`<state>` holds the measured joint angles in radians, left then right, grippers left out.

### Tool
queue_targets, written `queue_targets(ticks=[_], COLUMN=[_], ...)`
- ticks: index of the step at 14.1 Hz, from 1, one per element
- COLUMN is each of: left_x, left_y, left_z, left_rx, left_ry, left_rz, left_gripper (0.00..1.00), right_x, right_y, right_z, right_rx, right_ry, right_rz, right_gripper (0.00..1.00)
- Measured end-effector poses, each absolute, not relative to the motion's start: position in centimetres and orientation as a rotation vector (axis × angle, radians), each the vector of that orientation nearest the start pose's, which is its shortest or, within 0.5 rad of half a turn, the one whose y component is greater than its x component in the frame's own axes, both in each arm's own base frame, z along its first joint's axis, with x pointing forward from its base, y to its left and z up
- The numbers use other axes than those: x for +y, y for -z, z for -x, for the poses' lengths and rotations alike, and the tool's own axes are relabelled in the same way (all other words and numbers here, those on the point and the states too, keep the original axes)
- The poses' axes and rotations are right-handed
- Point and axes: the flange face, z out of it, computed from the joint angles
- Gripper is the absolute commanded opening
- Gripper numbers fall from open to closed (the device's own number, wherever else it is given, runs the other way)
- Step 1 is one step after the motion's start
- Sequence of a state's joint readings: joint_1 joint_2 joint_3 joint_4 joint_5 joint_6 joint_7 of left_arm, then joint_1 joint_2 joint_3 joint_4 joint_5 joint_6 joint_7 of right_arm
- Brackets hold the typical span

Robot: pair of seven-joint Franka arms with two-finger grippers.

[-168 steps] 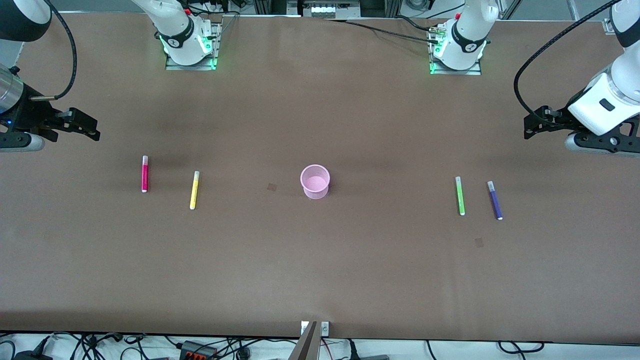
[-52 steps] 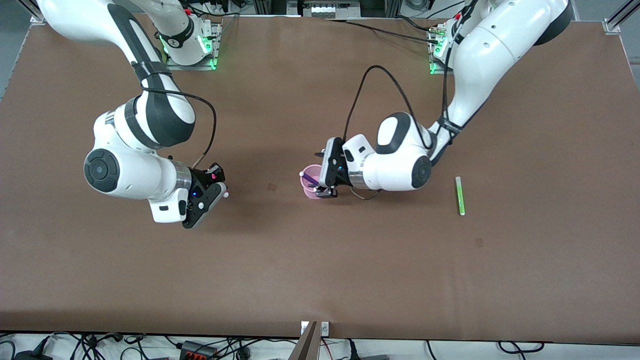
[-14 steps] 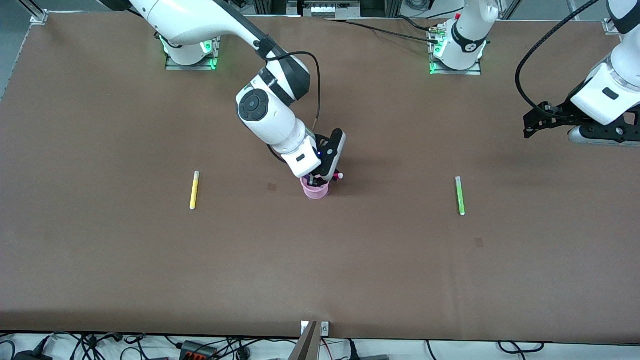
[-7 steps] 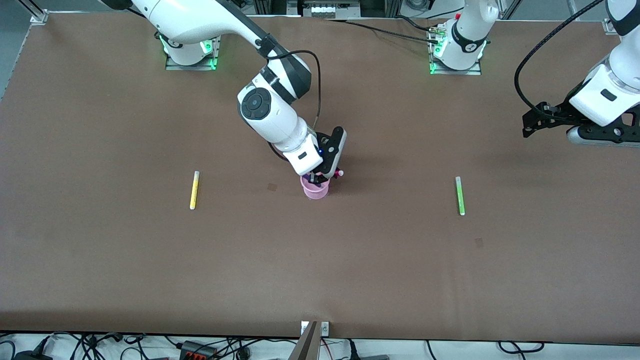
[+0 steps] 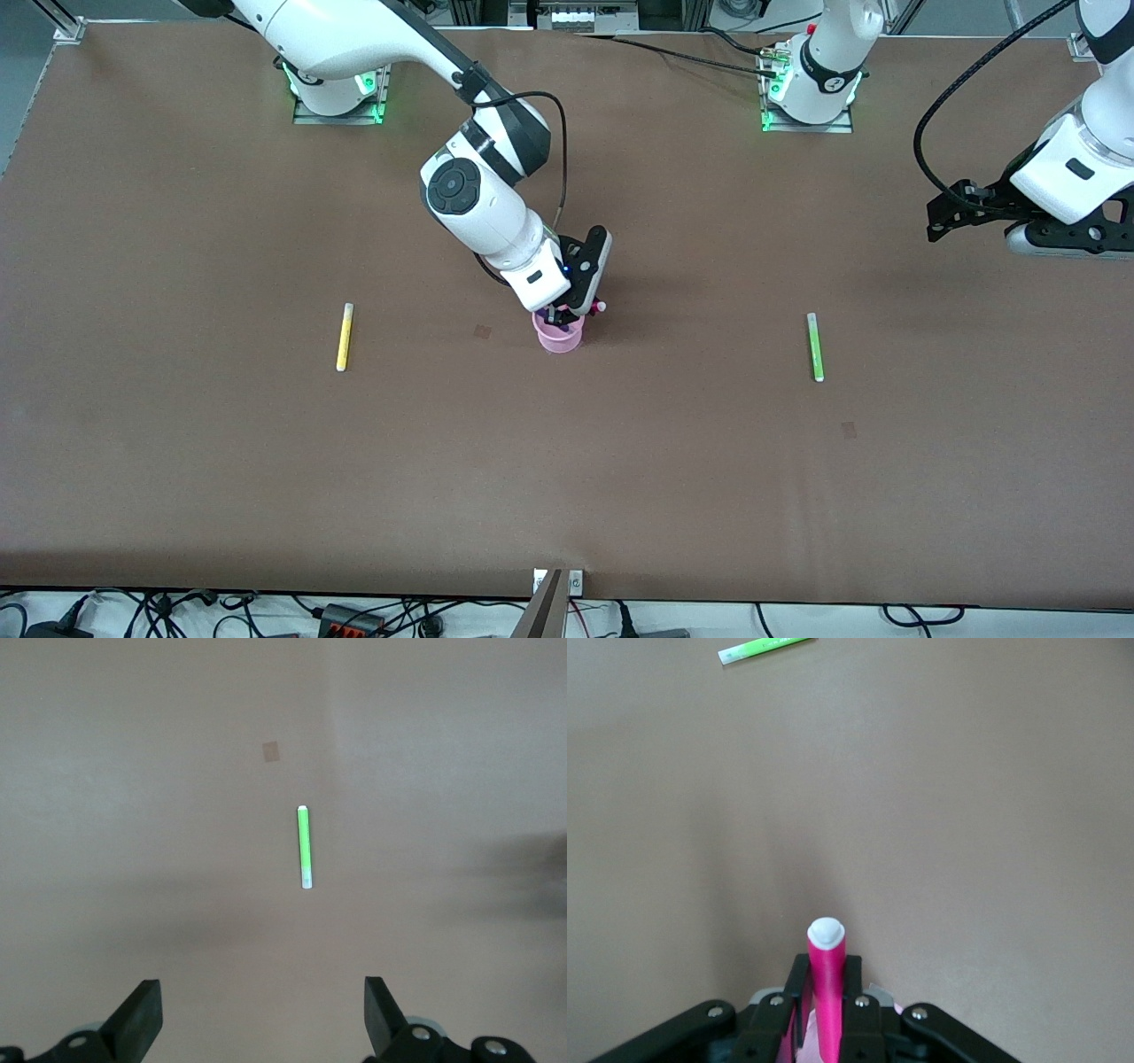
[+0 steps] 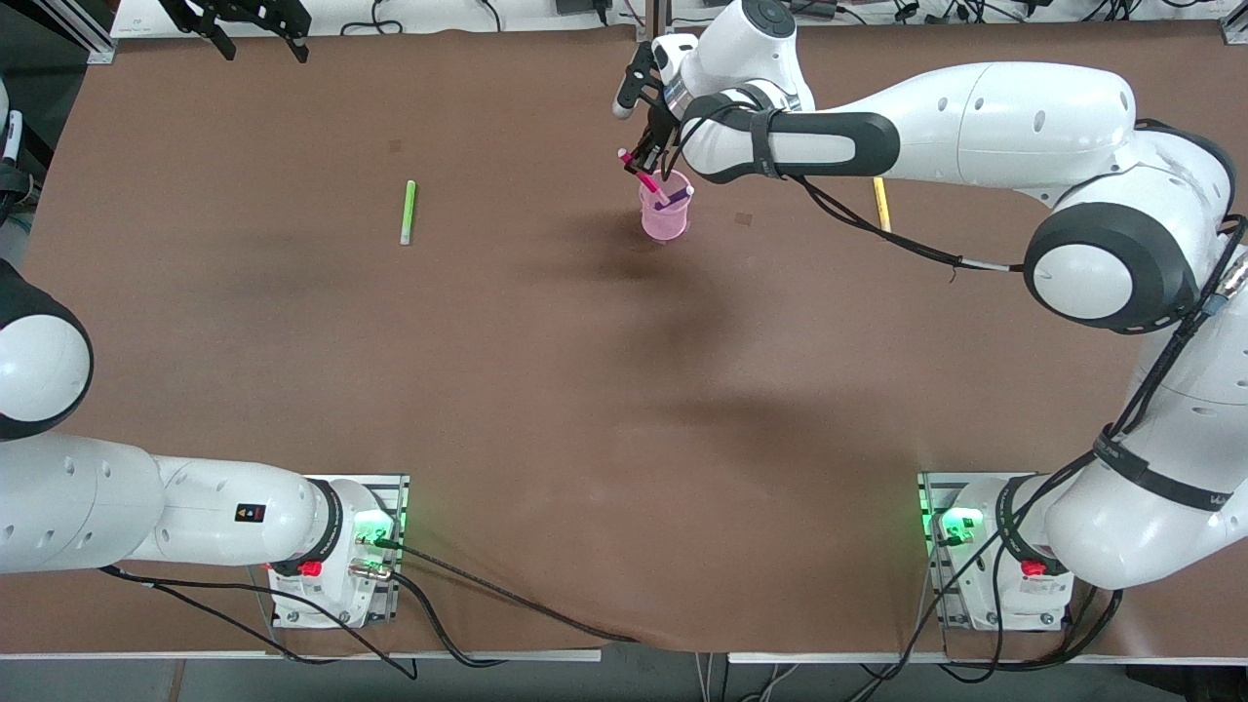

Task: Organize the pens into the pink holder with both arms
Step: 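Lower the magenta marker into the pink cup with the right gripper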

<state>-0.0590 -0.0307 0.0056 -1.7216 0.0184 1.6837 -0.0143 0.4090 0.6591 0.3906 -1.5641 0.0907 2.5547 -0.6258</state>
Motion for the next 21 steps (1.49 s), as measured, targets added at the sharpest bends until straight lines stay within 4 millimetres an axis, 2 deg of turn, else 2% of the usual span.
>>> queue_targets(ticks=[9,14,21], left_x=[-2.9,-3.0,-3.1], left_y=[-58.0,-58.0,-58.0], left_z=[-55.0,-55.0,-55.0], left_rx=[0.069,0.07,0.073], left_ry=[-0.013,-0.012,-0.012], left_rz=[3.122,3.122,3.122], left_gripper=[1.0,1.0,1.0], right_x=[48.3,47.3,47.3], right_y=[-31.5,-31.4,-31.3], right_z=[-54.9,-55.7,-55.7], right_rx=[-1.632,-1.637,-1.642], right_ry=[0.483,0.489,0.486], right_rz=[2.27,2.277,2.275], right_gripper=[0.0,0.0,0.0])
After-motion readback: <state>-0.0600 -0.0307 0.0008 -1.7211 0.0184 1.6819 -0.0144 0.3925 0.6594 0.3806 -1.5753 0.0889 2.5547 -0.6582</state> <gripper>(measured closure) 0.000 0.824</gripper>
